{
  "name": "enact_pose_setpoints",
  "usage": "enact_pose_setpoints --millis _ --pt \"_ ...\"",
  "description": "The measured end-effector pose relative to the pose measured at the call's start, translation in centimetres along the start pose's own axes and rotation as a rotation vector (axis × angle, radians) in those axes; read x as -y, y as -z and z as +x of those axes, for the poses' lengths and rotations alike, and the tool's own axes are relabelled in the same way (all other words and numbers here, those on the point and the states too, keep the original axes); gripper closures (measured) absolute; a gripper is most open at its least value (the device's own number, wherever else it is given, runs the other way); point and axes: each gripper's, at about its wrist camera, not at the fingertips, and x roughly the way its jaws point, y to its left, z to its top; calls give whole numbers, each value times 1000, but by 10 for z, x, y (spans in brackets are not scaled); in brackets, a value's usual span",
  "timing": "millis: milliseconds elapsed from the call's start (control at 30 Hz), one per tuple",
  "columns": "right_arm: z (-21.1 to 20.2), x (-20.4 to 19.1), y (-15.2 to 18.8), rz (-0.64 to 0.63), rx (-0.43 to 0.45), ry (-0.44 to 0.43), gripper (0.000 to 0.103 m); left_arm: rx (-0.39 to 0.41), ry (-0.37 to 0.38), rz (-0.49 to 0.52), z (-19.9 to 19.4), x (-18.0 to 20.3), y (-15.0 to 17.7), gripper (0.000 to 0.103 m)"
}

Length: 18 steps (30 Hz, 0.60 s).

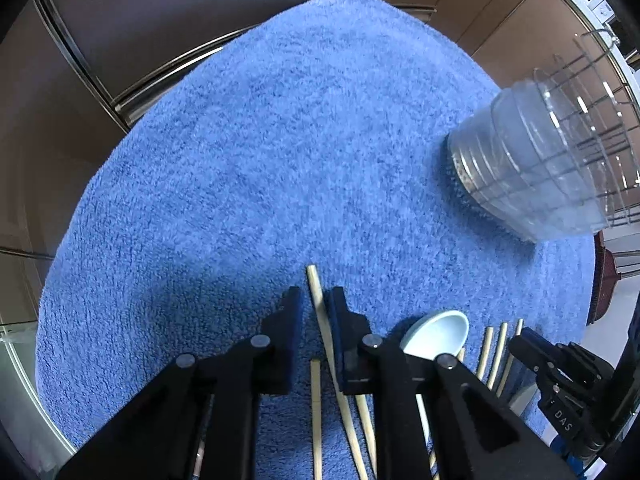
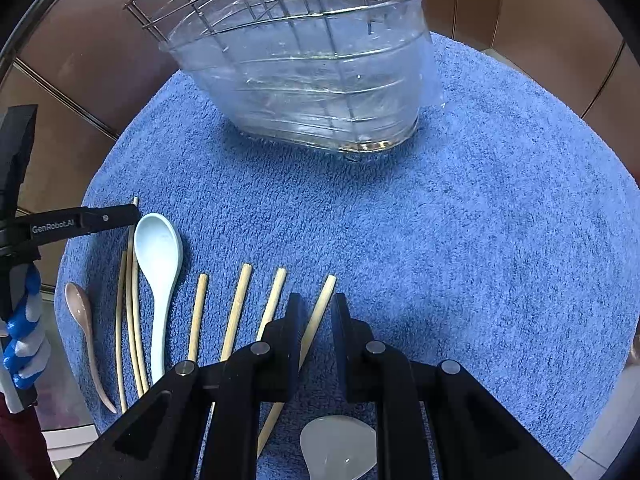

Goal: Organize utensils
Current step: 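Lower the right tool over a wooden chopstick while the left tool lowers over another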

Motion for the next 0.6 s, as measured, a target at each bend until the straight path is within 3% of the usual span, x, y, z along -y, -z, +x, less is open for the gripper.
enact_pose_setpoints --millis 300,600 --pt "7 -6 -10 3 -23 20 89 -4 -24 -23 5 1 -5 91" --pt "15 -23 -6 1 17 89 93 24 -75 -69 4 4 6 96"
